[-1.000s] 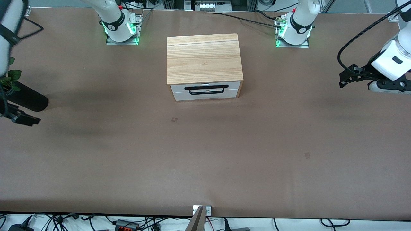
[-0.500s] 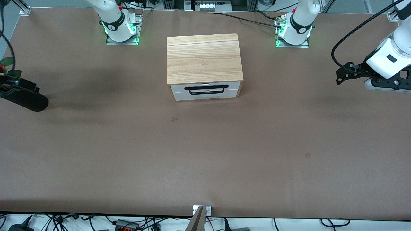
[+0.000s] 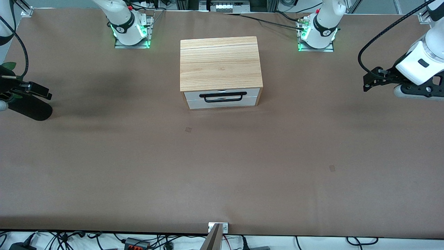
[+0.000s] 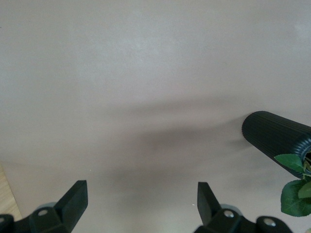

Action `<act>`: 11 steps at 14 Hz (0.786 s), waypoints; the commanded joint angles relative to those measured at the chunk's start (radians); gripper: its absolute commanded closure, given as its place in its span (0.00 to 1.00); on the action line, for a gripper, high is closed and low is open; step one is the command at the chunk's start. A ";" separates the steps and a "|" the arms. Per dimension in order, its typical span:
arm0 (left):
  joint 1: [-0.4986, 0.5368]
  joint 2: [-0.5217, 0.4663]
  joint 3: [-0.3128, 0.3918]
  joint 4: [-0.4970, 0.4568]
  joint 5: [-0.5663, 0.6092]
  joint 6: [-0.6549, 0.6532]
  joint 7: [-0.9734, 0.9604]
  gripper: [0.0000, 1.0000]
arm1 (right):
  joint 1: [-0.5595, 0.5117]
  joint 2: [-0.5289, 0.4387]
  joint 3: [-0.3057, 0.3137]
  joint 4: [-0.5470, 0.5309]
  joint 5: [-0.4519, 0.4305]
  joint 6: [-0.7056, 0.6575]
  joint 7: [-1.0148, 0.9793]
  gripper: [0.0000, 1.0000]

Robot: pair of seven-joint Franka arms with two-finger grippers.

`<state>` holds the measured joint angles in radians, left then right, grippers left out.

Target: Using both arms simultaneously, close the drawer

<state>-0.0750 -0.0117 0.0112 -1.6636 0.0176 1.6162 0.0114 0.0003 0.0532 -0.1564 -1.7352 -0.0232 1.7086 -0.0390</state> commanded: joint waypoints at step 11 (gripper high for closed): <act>-0.012 0.044 -0.016 0.082 0.022 -0.065 -0.010 0.00 | -0.023 -0.029 0.021 -0.020 -0.015 0.011 -0.019 0.00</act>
<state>-0.0856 0.0188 0.0039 -1.6166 0.0176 1.5763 0.0110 -0.0061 0.0462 -0.1554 -1.7352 -0.0233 1.7143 -0.0448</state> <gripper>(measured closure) 0.000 0.000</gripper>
